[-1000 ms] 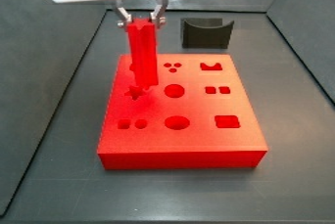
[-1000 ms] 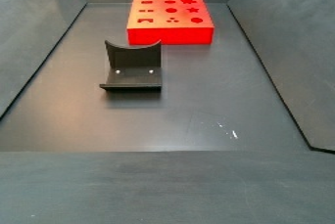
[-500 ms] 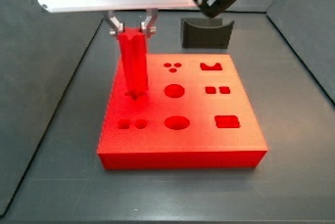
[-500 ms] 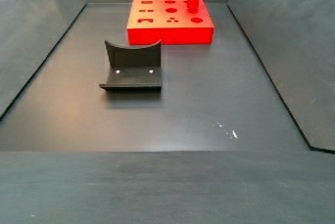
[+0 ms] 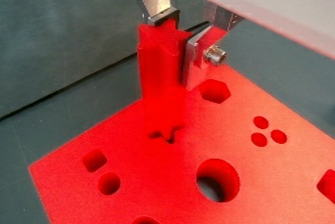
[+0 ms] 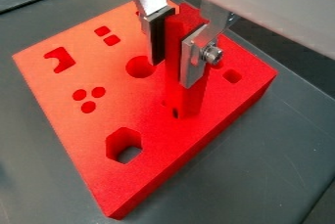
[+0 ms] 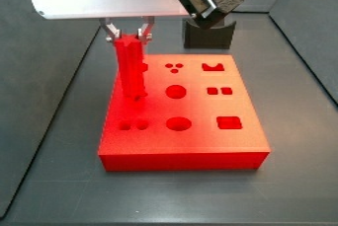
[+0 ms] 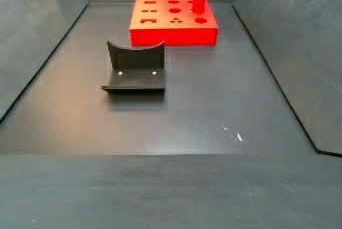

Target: Insert the star object.

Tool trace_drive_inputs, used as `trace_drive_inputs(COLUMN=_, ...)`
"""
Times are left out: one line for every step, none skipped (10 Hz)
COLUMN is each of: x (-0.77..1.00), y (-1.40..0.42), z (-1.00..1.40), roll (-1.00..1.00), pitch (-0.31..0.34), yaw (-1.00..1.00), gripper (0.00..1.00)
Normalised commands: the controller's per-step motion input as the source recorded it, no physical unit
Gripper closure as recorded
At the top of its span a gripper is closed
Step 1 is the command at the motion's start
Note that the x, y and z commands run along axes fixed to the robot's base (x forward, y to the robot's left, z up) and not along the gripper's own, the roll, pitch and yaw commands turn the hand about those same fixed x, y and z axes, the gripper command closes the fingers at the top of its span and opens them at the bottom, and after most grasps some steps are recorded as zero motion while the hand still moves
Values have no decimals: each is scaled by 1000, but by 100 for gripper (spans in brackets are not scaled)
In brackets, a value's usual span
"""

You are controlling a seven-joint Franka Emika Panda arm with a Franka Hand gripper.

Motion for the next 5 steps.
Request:
trace_drive_inputs(x=117, y=0, z=-263, roll=153, pitch=0, yaw=117, gripper=100)
trace_drive_inputs(x=180, y=0, z=-257, roll=183, pitch=0, yaw=217, gripper=100)
trace_drive_inputs(x=226, y=0, z=-189, roll=204, pitch=23, yaw=283, gripper=100)
trace_drive_inputs(x=60, y=0, z=-220, roll=219, pitch=6, yaw=211, gripper=100)
trace_drive_inputs(x=0, y=0, z=-237, roll=210, pitch=0, yaw=77, gripper=100)
